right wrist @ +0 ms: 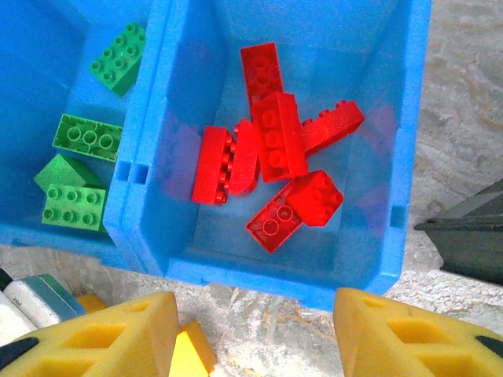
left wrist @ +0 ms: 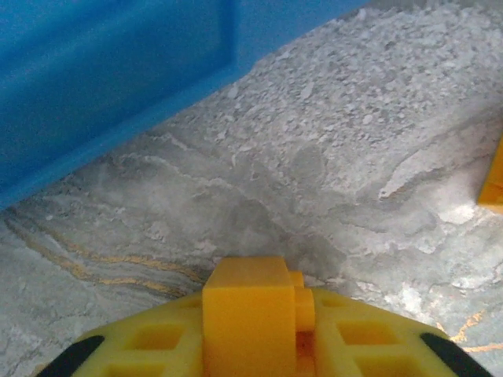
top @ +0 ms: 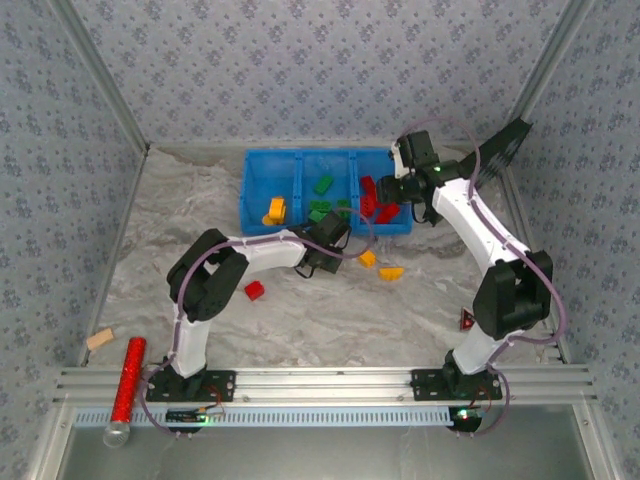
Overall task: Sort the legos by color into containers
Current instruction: Pick up the lego from the center of the table, then place the lego in the container.
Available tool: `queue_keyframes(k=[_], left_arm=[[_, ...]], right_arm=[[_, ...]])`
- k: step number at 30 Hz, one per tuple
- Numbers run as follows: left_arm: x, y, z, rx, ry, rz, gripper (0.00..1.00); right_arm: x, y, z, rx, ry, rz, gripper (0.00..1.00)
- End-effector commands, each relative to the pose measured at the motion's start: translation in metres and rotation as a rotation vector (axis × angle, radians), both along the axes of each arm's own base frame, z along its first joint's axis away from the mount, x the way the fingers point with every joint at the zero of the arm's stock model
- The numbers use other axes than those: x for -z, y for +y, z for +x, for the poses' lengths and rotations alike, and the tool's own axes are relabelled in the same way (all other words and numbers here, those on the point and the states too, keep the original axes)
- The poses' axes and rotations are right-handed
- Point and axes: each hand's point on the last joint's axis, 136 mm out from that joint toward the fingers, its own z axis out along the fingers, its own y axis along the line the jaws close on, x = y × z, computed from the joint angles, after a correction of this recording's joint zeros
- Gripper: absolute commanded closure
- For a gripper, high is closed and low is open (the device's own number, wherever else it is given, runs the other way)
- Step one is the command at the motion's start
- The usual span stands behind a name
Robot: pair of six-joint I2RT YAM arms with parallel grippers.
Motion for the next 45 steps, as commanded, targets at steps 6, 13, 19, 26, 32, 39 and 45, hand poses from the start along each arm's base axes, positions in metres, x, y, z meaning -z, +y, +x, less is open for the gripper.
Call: queue_keyframes(k=[6, 13, 19, 26, 32, 39, 45], left_arm=[[-0.001, 0.006, -0.001, -0.026, -0.014, 0.016, 0.85], [-0.051, 0.03, -0.014, -0.046, -0.051, 0.003, 0.86], [-0.116, 0.055, -0.005, -0.086, -0.149, -0.048, 0.86], [-0.166, 0.103, 0.028, -0.222, -0.257, -0.1, 0.85], [-0.174, 0.128, 0.064, -0.33, -0.298, -0.149, 0.84], [-0.146, 0.139, 0.1, -0.386, -0.236, -0.175, 0.85], [-0.123, 0.139, 0.114, -0.394, -0.196, -0.162, 0.85]], right_arm=[[-0.01, 0.005, 0.0, -0.011, -0.026, 0.042, 0.44], [0.0, 0.007, -0.003, -0.008, -0.007, 0.049, 0.44], [0.007, 0.01, -0.004, -0.011, 0.004, 0.072, 0.44], [0.005, 0.013, -0.013, -0.039, -0.01, 0.081, 0.45], [0.018, 0.017, -0.039, -0.071, 0.005, 0.081, 0.45], [0.021, 0.002, -0.062, -0.042, 0.013, 0.056, 0.45], [0.035, -0.005, -0.065, -0.033, 0.038, 0.053, 0.44]])
